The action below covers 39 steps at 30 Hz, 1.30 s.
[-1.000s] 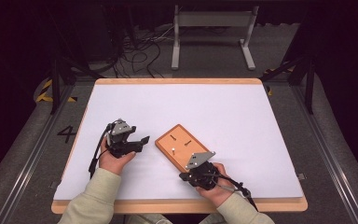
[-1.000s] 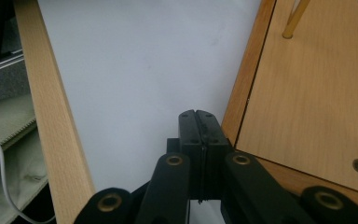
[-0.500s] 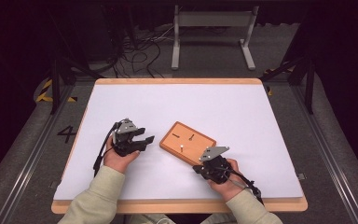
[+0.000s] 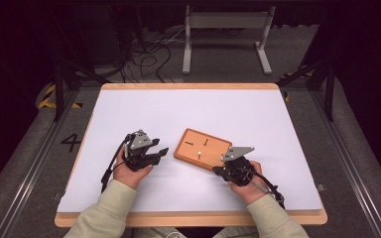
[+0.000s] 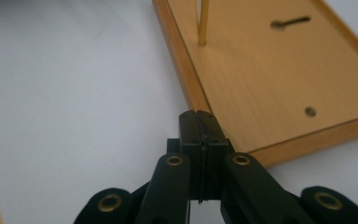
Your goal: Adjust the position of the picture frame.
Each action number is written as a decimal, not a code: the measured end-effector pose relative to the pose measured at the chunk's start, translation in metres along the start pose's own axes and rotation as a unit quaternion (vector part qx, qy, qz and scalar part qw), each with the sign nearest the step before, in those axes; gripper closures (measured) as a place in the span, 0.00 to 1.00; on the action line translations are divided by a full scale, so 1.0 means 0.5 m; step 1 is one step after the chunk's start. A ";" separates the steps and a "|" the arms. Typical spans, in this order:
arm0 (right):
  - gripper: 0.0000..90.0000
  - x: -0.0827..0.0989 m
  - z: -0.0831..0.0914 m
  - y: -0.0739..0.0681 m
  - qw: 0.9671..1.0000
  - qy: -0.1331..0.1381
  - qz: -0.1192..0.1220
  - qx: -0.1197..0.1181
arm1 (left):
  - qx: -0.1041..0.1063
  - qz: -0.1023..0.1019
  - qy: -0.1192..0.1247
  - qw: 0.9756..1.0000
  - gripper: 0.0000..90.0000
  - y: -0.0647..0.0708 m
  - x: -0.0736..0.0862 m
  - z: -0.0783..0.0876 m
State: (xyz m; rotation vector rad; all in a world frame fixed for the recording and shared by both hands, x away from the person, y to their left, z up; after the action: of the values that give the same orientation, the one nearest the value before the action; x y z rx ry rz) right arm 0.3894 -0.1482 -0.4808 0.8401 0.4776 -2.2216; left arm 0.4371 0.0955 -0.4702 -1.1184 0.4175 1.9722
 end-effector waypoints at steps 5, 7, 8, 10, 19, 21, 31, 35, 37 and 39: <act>1.00 -0.065 0.026 0.022 1.000 0.019 0.003 0.004 | 0.006 0.006 -0.003 1.000 0.54 0.003 0.016 0.019; 1.00 -0.100 0.028 0.032 1.000 0.014 0.014 0.009 | 0.003 0.009 0.000 1.000 0.54 0.002 0.022 0.030; 1.00 -0.116 0.026 0.036 1.000 0.009 0.017 0.010 | 0.004 0.009 0.000 1.000 0.54 0.003 0.026 0.034; 1.00 -0.135 0.022 0.041 1.000 0.003 0.023 0.011 | 0.003 0.010 -0.001 1.000 0.54 0.004 0.029 0.036; 1.00 -0.232 -0.041 0.079 0.999 -0.034 0.034 0.016 | 0.004 0.006 -0.004 1.000 0.54 0.020 0.044 0.042; 1.00 -0.241 -0.064 0.088 0.998 -0.047 0.035 0.017 | 0.000 0.011 -0.006 1.000 0.54 0.017 0.046 0.042; 1.00 -0.276 -0.135 0.129 0.997 -0.071 0.021 0.033 | -0.004 0.017 -0.004 1.000 0.53 0.014 0.052 0.043; 1.00 -0.277 -0.163 0.143 0.996 -0.078 0.008 0.036 | -0.002 0.016 -0.004 1.000 0.54 0.012 0.053 0.042; 1.00 -0.275 -0.176 0.147 0.996 -0.084 0.005 0.040 | -0.001 0.018 -0.003 1.000 0.54 0.014 0.053 0.042; 1.00 -0.274 -0.191 0.151 0.995 -0.087 0.007 0.045 | -0.002 0.019 -0.003 1.000 0.54 0.013 0.053 0.041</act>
State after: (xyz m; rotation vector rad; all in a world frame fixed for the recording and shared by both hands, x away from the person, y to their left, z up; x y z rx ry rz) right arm 0.5593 -0.0817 -0.4622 0.6852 0.2890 -2.2939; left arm 0.4129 0.1171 -0.4816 -1.1137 0.4343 2.0103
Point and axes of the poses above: each handheld gripper's, and its own axes: z roughly backward along the jaws, x roughly out of its underside, y roughly to its right, the point moved 7 cm from there along -z, roughly forward along the jaws, and after that the axes turned 6 degrees about -z, right-handed, at the moved point
